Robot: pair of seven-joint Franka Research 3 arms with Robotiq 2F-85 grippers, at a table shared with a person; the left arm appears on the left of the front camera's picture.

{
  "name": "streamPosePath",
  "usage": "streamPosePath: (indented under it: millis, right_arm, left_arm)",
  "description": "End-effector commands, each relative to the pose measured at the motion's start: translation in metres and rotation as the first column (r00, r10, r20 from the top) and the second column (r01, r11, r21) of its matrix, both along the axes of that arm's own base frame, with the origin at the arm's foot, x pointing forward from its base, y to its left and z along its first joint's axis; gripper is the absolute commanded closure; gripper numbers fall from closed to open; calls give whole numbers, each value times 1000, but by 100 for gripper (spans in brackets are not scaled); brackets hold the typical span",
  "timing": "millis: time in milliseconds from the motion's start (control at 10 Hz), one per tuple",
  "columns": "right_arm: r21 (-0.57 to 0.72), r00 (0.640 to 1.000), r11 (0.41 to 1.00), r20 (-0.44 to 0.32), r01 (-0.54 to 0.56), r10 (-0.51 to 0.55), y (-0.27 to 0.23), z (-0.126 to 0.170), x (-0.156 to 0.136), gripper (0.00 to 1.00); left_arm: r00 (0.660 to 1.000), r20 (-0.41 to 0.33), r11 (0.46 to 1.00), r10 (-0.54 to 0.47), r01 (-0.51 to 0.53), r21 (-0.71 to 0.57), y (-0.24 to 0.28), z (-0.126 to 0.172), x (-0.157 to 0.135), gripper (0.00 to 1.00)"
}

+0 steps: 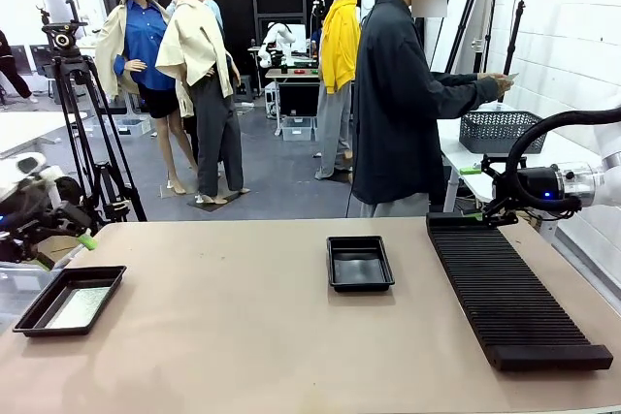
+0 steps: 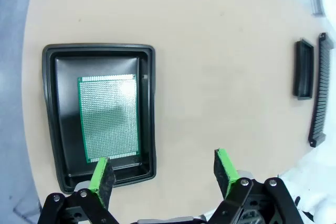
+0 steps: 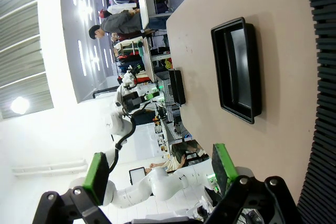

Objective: Inspect and transfer BCBs to ESD trays.
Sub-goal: Pick up the Blank PCB from the PCB Rack and place it in the right ESD tray.

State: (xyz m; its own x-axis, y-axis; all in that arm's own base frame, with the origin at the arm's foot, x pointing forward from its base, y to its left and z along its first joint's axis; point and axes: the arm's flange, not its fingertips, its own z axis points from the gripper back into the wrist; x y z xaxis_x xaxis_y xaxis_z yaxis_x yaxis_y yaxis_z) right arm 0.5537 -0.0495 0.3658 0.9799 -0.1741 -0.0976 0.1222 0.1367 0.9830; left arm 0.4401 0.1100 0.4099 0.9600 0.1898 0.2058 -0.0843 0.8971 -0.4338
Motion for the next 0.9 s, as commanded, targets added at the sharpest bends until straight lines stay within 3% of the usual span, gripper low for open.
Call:
streamPosePath:
  millis: [0, 200, 600, 800]
  right_arm:
    - [-7, 1000, 1000, 0, 5, -5, 1, 1, -1, 0]
    - [-7, 1000, 1000, 0, 5, -5, 1, 1, -1, 0]
    - [-7, 1000, 1000, 0, 5, -5, 1, 1, -1, 0]
    - [-7, 1000, 1000, 0, 5, -5, 1, 1, -1, 0]
  left_arm:
    - [984, 168, 989, -53, 75, -125, 10, -1, -28, 0]
    - [970, 237, 952, -51, 119, -283, 33, 6, -36, 0]
    - [979, 168, 864, -119, 186, -468, 62, 10, -9, 0]
    - [967, 189, 819, -172, 247, -517, 81, 11, -4, 0]
